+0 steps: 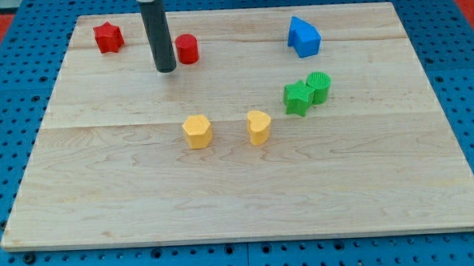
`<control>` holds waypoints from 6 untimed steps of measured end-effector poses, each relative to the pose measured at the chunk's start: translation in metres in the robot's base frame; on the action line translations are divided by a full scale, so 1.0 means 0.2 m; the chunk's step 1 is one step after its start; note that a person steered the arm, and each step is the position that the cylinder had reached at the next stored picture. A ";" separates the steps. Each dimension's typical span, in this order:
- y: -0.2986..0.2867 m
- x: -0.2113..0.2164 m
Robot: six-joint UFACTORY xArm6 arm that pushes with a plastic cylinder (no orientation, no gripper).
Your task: Separate the green blocks
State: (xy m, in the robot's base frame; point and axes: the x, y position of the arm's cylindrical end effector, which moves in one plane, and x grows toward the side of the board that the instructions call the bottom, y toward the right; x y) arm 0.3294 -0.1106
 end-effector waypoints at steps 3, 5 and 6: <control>0.71 0.13; 1.09 0.23; 1.47 0.45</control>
